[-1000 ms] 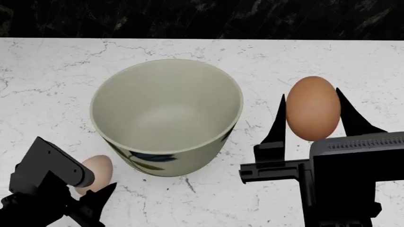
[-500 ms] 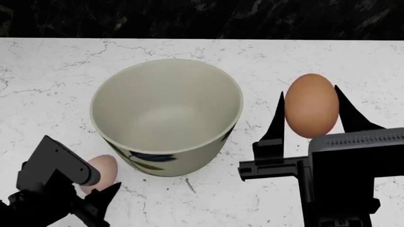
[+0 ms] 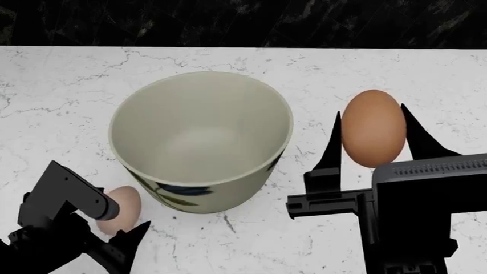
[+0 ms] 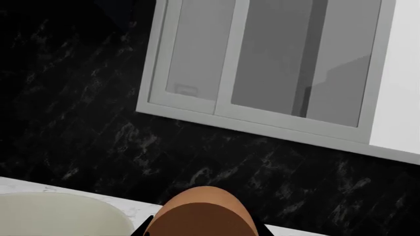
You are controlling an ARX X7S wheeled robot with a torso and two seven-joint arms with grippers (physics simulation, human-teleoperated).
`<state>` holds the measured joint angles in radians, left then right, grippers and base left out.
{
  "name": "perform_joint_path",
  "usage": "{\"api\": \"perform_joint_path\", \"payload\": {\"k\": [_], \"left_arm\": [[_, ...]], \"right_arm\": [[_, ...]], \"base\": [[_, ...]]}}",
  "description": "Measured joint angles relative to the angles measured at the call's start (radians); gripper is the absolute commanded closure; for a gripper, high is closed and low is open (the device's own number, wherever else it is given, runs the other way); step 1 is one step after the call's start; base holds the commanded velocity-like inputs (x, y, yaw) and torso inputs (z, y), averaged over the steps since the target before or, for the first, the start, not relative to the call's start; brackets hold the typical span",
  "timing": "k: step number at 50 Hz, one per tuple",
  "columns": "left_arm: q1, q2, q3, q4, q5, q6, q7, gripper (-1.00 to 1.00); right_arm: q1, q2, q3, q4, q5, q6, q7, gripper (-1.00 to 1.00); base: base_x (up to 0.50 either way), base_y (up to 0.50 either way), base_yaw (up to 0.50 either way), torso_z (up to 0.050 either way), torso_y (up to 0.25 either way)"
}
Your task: Place the eggs and milk next to the bowl.
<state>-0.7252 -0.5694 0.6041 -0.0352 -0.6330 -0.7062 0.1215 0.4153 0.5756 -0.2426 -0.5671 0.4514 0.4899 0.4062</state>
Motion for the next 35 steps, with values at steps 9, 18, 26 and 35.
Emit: {"api": "perform_joint_path", "payload": {"k": [9, 18, 26, 35], "left_arm": [[0.002, -0.005, -0.002, 0.011, -0.012, -0.005, 0.0, -1.0], [-0.006, -0.022, -0.027, 0.054, -0.042, -0.022, -0.007, -1.0], [-0.011, -0.038, -0.045, 0.094, -0.063, -0.033, -0.015, -1.0], [0.0, -0.065, -0.072, 0.158, -0.097, -0.049, -0.029, -1.0]], "right_arm": [[0.002, 0.0, -0.003, -0.003, 0.002, 0.005, 0.003, 1.0], [0.005, 0.0, -0.006, -0.007, 0.003, 0.008, 0.004, 1.0], [0.005, 0.001, -0.007, -0.008, 0.005, 0.009, 0.006, 1.0], [0.011, -0.001, -0.011, -0.002, 0.005, 0.008, 0.004, 1.0]], "base": [[0.0, 0.0, 0.0, 0.0, 0.0], [0.0, 0.0, 0.0, 0.0, 0.0], [0.0, 0.0, 0.0, 0.0, 0.0], [0.0, 0.0, 0.0, 0.0, 0.0]]}}
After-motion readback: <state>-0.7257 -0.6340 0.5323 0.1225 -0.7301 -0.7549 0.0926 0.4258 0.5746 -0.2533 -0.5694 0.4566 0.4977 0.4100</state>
